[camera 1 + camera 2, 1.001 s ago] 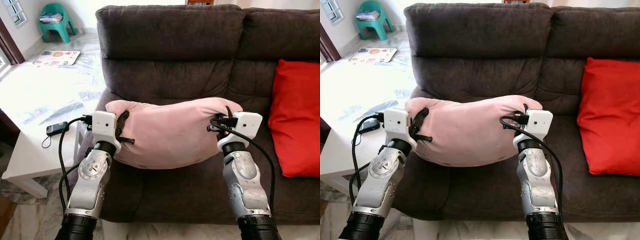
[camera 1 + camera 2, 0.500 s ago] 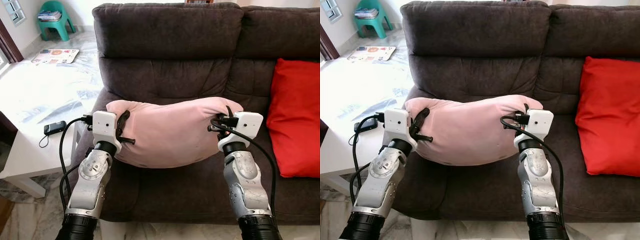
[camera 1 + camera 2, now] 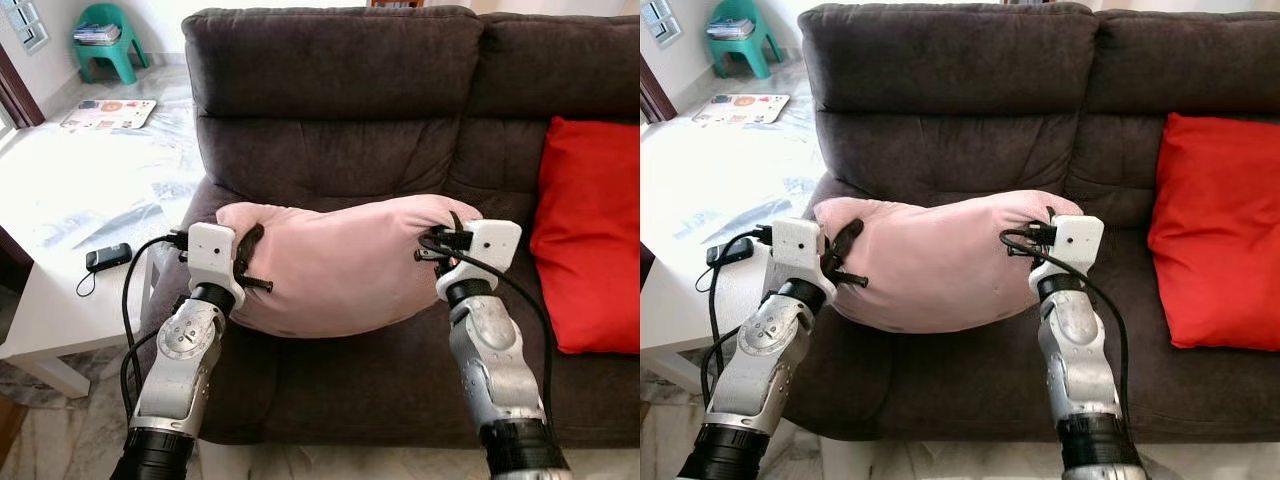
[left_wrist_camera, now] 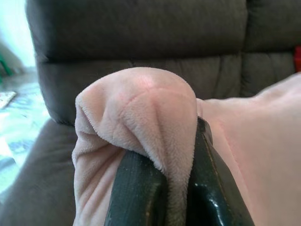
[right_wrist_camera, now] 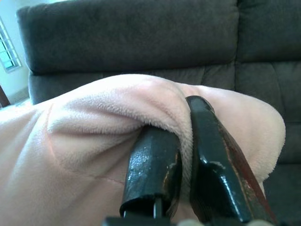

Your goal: Move the pillow to the sofa from floor

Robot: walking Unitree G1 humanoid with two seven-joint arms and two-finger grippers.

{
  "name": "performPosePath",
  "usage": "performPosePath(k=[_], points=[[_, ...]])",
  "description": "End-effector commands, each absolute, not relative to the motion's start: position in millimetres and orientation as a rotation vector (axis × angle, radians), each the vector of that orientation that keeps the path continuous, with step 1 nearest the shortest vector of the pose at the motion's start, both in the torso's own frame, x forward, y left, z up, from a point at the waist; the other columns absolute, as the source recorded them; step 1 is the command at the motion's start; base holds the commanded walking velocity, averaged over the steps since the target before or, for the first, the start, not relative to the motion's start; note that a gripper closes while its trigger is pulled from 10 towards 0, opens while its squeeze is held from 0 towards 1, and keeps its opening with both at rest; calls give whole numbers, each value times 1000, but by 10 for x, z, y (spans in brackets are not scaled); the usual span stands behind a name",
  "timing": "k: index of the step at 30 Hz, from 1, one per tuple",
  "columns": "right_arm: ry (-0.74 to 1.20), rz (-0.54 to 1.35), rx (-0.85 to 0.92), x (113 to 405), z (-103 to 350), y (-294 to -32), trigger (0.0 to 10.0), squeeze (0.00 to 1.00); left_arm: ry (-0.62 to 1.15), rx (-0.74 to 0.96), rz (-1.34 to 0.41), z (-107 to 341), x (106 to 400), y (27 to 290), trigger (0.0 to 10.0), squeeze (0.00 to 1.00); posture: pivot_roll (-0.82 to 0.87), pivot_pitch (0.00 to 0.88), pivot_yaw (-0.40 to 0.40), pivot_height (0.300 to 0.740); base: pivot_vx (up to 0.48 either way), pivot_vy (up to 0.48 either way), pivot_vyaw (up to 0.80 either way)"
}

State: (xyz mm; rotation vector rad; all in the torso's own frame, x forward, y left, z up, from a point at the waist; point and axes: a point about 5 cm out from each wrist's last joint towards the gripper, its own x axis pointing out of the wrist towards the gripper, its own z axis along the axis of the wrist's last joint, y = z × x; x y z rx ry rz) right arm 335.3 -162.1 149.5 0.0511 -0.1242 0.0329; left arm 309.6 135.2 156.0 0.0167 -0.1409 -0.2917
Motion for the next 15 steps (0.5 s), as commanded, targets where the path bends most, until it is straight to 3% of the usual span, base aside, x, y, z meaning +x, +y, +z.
performPosePath(k=[1,15], points=[[-192,43,45,3452,1710,-1607,10000,0,-154,17,-418,1657,3052,1218,10000,0,1,64,-12,740,0,0,0],[-122,188,-35,3730,1761,-1452,10000,0,-49,-11,-610,1578,2911,1070,10000,0,19,68,-34,740,0,0,0]])
